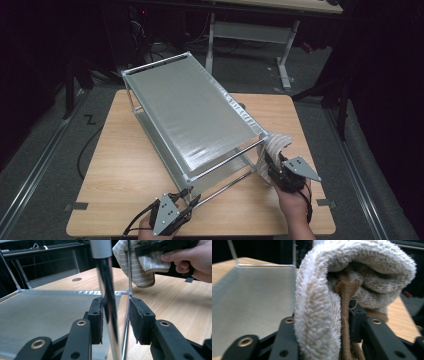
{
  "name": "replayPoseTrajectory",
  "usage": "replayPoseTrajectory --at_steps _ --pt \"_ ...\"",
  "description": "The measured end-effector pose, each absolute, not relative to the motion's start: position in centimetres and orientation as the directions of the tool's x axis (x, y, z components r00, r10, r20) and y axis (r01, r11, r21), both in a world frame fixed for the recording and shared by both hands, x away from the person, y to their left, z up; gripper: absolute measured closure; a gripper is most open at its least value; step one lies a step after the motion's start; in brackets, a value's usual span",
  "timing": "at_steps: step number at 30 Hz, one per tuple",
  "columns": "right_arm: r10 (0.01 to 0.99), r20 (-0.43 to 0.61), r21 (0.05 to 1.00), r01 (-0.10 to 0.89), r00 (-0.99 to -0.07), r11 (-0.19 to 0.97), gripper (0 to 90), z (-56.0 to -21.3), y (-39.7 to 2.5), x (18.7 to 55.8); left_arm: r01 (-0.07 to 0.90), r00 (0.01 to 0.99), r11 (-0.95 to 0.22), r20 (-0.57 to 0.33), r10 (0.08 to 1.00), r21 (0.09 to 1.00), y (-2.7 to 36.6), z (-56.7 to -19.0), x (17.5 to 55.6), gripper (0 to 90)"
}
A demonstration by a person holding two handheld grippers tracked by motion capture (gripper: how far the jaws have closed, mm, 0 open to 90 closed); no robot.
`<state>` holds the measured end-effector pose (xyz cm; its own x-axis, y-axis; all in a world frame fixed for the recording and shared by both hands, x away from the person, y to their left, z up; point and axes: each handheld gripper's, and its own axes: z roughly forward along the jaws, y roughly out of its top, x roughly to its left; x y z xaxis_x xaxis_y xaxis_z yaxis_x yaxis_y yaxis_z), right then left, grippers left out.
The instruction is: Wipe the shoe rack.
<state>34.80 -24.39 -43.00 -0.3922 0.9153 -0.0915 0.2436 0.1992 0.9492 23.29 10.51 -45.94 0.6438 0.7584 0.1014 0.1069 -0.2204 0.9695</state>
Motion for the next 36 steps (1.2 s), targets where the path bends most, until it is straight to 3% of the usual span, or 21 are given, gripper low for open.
replayPoseTrajectory --at_steps 3,9,13,20,28,36 --pt "0.902 -0.068 0.95 0.248 -0.427 0.189 54.5 -43.2 -24.0 34.7 0.11 0.642 -0.21 0.092 0.761 0.971 10.7 -46.0 23.4 64.5" --pt "0.902 -0.02 0.957 0.252 -0.431 0.142 50.3 -43.1 -23.8 34.4 0.113 0.626 -0.21 0.095 0.774 0.971 10.9 -45.9 23.6 77.5" --pt "0.916 -0.046 0.969 0.203 -0.399 0.137 51.8 -42.6 -23.6 34.3 0.113 0.626 -0.212 0.096 0.774 0.971 10.9 -45.9 23.6 77.8" --pt "0.91 -0.047 0.943 0.283 -0.412 0.177 50.4 -43.8 -23.1 35.1 0.109 0.629 -0.213 0.098 0.771 0.971 10.8 -45.9 23.8 77.8" --pt "0.87 0.057 0.951 0.292 -0.49 0.102 44.5 -43.6 -23.6 34.7 0.101 0.632 -0.226 0.113 0.766 0.969 10.9 -46.0 23.7 77.5" --pt "0.841 0.049 0.949 0.286 -0.538 0.128 43.2 -43.7 -23.4 33.9 0.1 0.636 -0.225 0.112 0.764 0.969 11.0 -46.0 23.8 77.4"
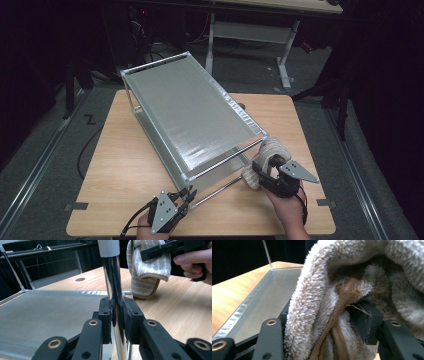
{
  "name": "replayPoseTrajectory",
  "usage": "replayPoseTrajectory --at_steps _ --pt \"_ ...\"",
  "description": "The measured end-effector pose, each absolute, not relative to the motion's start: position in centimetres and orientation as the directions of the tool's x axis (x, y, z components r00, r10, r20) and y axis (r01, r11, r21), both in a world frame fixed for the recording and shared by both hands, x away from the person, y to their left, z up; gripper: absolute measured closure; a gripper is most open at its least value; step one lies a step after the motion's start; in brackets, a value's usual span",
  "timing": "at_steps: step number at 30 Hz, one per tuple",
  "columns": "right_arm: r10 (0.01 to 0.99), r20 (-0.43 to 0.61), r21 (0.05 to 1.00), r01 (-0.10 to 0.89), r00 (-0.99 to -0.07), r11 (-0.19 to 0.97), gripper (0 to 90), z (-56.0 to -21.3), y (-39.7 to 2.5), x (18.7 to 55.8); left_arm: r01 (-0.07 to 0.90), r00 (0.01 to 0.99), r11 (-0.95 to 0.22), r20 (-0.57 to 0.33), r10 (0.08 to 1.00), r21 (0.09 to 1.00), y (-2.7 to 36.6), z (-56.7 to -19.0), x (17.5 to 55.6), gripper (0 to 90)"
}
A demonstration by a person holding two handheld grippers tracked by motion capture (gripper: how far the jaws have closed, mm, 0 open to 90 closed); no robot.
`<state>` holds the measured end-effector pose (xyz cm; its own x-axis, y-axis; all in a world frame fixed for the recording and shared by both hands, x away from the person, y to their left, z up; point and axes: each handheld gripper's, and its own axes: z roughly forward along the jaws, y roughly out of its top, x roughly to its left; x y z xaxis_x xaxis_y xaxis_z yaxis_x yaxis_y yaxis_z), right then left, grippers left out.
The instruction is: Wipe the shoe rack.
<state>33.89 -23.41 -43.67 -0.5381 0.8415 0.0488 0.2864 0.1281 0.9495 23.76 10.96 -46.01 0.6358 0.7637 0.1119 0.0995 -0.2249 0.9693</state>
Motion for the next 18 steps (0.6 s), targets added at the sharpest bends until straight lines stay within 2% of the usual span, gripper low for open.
replayPoseTrajectory --at_steps 6,11,18 --pt "0.809 0.03 0.947 0.276 -0.587 0.165 39.8 -43.7 -22.6 33.1 0.096 0.637 -0.225 0.114 0.762 0.97 11.0 -46.0 23.8 77.3" --pt "0.787 0.045 0.929 0.315 -0.616 0.193 39.7 -44.2 -22.6 33.0 0.085 0.64 -0.228 0.122 0.759 0.97 10.9 -46.1 23.9 77.1" --pt "0.808 0.074 0.909 0.372 -0.585 0.187 39.2 -44.7 -24.1 32.6 0.08 0.644 -0.228 0.125 0.755 0.97 10.4 -46.1 24.3 76.9"
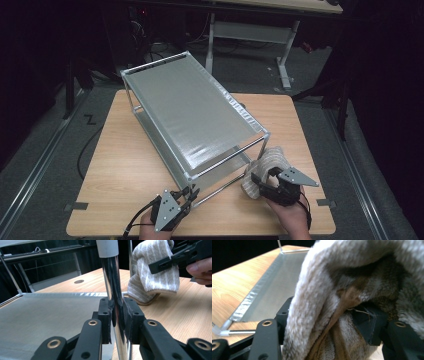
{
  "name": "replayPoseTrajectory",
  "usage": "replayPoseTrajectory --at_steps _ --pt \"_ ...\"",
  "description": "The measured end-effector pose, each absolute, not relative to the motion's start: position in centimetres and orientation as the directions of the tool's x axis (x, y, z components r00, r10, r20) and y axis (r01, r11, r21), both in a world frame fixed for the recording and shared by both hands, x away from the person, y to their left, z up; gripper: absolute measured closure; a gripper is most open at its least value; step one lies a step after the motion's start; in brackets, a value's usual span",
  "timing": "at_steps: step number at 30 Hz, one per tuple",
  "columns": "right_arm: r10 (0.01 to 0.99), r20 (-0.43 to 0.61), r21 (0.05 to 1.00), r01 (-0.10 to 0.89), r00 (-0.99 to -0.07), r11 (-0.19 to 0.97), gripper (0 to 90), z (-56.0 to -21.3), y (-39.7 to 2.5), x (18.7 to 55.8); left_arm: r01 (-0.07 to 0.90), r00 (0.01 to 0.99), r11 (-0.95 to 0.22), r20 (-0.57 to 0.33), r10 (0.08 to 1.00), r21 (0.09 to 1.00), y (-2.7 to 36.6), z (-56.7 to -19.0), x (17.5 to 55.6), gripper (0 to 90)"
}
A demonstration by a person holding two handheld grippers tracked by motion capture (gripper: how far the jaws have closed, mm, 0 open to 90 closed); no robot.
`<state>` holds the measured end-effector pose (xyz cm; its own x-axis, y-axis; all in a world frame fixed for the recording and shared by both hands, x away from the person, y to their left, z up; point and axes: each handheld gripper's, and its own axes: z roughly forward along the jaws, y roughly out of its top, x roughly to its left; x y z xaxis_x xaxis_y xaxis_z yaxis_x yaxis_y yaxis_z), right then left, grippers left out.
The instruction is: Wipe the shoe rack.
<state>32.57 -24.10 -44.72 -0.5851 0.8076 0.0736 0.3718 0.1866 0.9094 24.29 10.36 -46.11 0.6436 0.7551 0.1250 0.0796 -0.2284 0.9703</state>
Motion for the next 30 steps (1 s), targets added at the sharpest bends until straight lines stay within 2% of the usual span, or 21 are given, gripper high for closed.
replayPoseTrajectory --at_steps 9,16,23,30 --pt "0.904 0.011 0.948 0.292 -0.427 0.126 40.3 -44.0 -25.3 32.2 0.076 0.656 -0.234 0.128 0.744 0.969 10.0 -46.1 24.4 77.3" --pt "0.923 -0.013 0.96 0.255 -0.384 0.12 41.4 -43.1 -24.2 34.7 0.079 0.65 -0.237 0.13 0.749 0.968 10.4 -46.1 23.8 77.3" --pt "0.921 -0.077 0.961 0.216 -0.381 0.17 43.1 -42.4 -22.2 36.0 0.082 0.651 -0.238 0.129 0.748 0.968 10.4 -46.0 23.8 77.4" --pt "0.921 -0.078 0.946 0.263 -0.382 0.189 45.3 -43.4 -21.4 36.8 0.081 0.655 -0.242 0.131 0.744 0.967 10.4 -46.0 23.9 77.5"
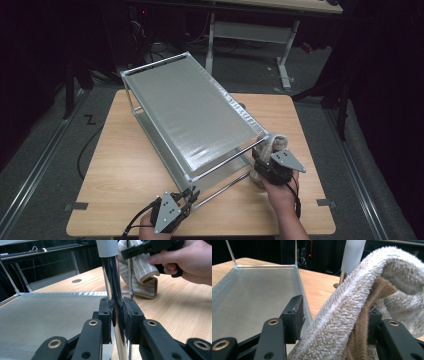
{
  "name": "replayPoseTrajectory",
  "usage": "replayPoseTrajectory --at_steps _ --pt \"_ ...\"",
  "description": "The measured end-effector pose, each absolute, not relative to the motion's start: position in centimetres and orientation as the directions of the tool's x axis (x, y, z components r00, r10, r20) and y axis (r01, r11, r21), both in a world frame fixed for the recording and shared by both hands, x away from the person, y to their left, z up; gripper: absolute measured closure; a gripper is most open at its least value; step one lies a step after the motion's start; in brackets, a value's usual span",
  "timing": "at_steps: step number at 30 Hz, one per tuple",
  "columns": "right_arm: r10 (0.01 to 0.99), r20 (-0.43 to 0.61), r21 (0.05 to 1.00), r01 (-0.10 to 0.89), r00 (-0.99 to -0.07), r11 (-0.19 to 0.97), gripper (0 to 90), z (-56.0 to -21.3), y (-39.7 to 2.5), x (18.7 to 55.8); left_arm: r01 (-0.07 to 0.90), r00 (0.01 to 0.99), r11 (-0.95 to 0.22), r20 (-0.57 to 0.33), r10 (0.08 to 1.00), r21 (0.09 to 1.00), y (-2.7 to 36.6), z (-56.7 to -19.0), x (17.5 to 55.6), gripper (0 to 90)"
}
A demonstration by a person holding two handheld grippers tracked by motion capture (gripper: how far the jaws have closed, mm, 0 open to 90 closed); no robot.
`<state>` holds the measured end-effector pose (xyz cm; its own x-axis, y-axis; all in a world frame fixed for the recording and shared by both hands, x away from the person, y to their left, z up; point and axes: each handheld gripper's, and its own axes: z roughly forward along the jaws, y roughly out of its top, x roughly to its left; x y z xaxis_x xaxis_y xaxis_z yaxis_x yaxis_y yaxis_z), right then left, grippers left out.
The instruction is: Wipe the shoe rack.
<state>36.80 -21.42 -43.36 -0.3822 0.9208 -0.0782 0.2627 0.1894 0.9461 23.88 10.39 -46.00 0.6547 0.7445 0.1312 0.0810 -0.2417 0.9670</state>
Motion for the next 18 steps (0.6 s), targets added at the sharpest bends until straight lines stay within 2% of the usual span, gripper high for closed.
replayPoseTrajectory --at_steps 10,18 --pt "0.918 -0.069 0.928 0.314 -0.39 0.202 50.4 -45.0 -21.8 36.3 0.077 0.653 -0.242 0.135 0.745 0.967 10.5 -46.1 23.8 77.2" --pt "0.91 -0.073 0.881 0.402 -0.407 0.251 51.6 -47.2 -21.9 36.4 0.077 0.655 -0.24 0.133 0.744 0.968 10.4 -46.0 23.8 77.2"
